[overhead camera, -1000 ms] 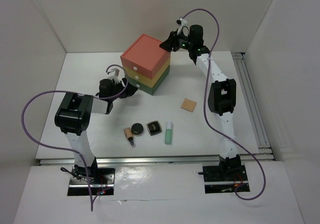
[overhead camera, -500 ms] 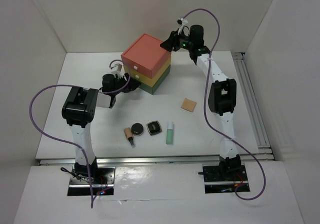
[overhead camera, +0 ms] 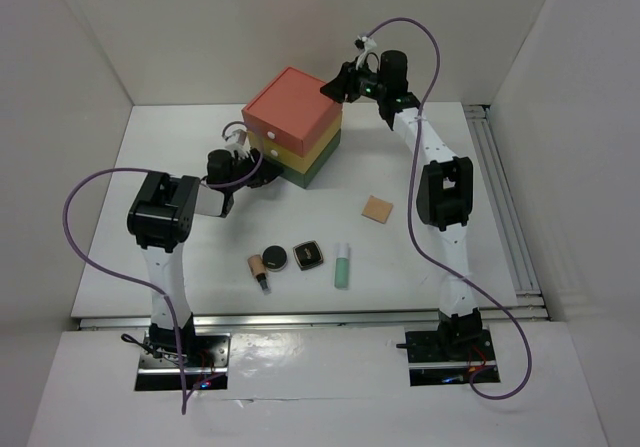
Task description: Organize the makeup
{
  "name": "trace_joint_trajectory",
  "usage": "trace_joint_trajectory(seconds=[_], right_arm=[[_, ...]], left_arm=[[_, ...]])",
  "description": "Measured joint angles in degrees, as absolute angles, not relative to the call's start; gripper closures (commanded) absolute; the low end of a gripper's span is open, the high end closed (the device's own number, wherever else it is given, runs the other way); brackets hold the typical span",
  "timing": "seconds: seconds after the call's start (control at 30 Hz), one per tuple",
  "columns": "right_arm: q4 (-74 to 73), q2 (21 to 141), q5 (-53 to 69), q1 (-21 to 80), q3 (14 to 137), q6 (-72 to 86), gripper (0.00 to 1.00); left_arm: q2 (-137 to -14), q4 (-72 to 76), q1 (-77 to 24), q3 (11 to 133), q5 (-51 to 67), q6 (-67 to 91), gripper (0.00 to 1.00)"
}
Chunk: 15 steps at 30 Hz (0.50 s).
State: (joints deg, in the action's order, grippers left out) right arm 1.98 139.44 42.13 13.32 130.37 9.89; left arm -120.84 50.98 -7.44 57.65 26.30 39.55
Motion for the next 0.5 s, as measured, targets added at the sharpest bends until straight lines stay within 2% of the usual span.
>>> trace_joint_trajectory(seconds=[0.27, 0.4, 0.5], right_arm=[[3.4, 138.3, 41.5, 13.3, 128.1, 10.0, 0.52], [3.5, 138.1, 41.3, 13.3, 127.7, 10.0, 0.52], [3.9, 137.8, 41.1, 13.3, 127.1, 10.0, 0.52]], left_arm=[[-120.9, 50.6, -7.9, 57.8, 26.1, 39.6, 0.68], [-120.9, 50.4, -7.9, 58.0, 26.1, 39.6, 0.73], [-120.7, 50.2, -7.9, 57.9, 26.0, 39.3, 0.73]])
